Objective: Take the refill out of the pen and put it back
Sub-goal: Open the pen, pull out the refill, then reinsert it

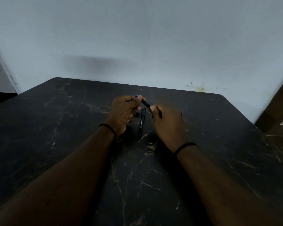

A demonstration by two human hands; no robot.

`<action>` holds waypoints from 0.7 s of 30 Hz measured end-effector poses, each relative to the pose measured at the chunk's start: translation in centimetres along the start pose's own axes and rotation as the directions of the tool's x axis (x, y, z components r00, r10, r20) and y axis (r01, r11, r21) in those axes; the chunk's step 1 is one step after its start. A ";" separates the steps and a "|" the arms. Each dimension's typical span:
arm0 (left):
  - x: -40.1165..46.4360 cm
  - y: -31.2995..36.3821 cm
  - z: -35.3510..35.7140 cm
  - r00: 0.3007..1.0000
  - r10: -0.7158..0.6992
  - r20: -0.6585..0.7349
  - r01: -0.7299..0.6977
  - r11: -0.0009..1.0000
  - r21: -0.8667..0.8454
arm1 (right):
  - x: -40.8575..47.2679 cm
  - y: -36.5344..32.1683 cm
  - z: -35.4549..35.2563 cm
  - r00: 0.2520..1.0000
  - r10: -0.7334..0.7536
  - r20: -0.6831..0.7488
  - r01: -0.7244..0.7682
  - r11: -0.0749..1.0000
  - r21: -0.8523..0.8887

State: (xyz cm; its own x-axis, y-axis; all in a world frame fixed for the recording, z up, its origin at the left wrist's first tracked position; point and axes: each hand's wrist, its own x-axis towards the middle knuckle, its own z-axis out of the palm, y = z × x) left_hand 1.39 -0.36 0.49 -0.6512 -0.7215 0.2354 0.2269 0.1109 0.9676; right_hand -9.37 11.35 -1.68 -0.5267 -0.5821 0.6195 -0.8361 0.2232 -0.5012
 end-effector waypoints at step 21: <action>0.5 -0.7 -0.1 0.999 0.018 0.049 -0.016 0.999 -0.035 | 0.1 0.4 0.5 0.998 0.053 -0.042 -0.049 0.995 0.082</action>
State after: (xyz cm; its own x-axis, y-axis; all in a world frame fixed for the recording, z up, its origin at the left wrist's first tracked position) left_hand 0.97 -0.93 -0.09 -0.6815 -0.6853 0.2568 0.2626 0.0985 0.9599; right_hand -9.71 10.99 -2.15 -0.5763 -0.5358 0.6171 -0.7937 0.1868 -0.5790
